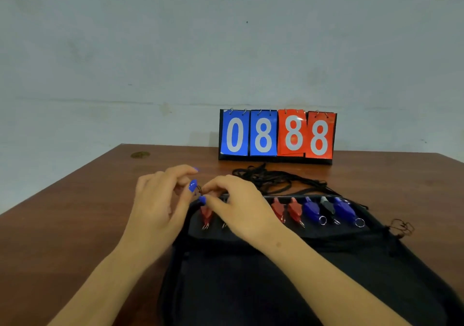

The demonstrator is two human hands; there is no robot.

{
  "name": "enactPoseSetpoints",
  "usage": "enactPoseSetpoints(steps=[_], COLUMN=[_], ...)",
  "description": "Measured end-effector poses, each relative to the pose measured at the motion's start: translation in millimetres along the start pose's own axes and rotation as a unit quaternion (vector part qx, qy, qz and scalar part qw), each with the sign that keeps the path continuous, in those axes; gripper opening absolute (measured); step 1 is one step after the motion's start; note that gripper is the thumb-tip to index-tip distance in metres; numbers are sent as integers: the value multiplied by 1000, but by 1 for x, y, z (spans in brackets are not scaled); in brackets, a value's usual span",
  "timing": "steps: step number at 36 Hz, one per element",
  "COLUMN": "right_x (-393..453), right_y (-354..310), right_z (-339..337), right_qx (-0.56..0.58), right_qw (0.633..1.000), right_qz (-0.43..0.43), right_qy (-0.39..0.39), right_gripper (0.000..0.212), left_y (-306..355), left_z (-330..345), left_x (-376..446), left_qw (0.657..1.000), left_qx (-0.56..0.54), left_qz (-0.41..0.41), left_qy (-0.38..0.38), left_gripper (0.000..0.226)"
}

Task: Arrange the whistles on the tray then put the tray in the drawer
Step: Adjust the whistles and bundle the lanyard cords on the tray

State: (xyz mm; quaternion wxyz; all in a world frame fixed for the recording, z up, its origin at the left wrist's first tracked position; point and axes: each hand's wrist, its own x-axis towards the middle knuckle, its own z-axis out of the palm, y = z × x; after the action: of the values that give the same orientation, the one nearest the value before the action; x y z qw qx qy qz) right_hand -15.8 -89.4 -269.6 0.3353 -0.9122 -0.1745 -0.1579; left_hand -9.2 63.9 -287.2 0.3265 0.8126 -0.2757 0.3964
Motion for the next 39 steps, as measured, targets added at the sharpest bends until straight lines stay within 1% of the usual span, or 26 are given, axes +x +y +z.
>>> enactPoseSetpoints(steps=[3,5,9,12,15,16,18,20,22,25,28,31,34,36,39], right_x=[-2,-5,-11,-12,-13,-13,-13,-13,-13,-13,-13,-13,-12,-11,-11], right_y=[-4,-8,-15,-17,-16,-16,-16,-16,-16,-16,-15,-14,-13,-12,-10], right_z=[-2,-3,-6,-5,-5,-7,-9,-14,-19,-26,-29,-31,-34,-37,-44], right_qx=[17,9,24,40,120,159,238,292,337,399,417,437,467,497,553], right_qw=[1000,1000,999,998,993,987,971,956,941,916,907,897,882,866,830], right_qz=[-2,-10,-35,-38,-13,-1,15,23,28,39,46,55,63,65,72], right_qy=[-8,-17,-13,-6,4,3,-3,-4,-12,-32,-38,-35,-14,-1,24], right_gripper=[19,16,14,11,6,6,14,16,14,6,7,8,7,8,10], left_y=[3,4,9,16,18,17,14,10,10,11,10,6,4,0,-6], left_z=[-1,0,0,2,4,5,6,6,6,7,9,9,8,7,6], left_x=[-1,-2,-4,-4,-4,-4,-7,-10,-11,-10,-7,-6,-4,-3,-1], left_qw=[1000,1000,999,997,989,986,980,976,979,983,986,990,992,993,993], left_qx=[2,1,-40,-80,-138,-156,-187,-192,-159,-127,-110,-106,-92,-78,-59], left_qz=[9,9,0,-15,-47,-53,-62,-76,-74,-53,-62,-72,-80,-83,-99], left_qy=[-10,-2,31,14,-4,-9,-29,-70,-105,-120,-105,-64,-39,-35,-27], left_gripper=[21,20,24,22,21,24,35,41,42,34,25,35,28,27,21])
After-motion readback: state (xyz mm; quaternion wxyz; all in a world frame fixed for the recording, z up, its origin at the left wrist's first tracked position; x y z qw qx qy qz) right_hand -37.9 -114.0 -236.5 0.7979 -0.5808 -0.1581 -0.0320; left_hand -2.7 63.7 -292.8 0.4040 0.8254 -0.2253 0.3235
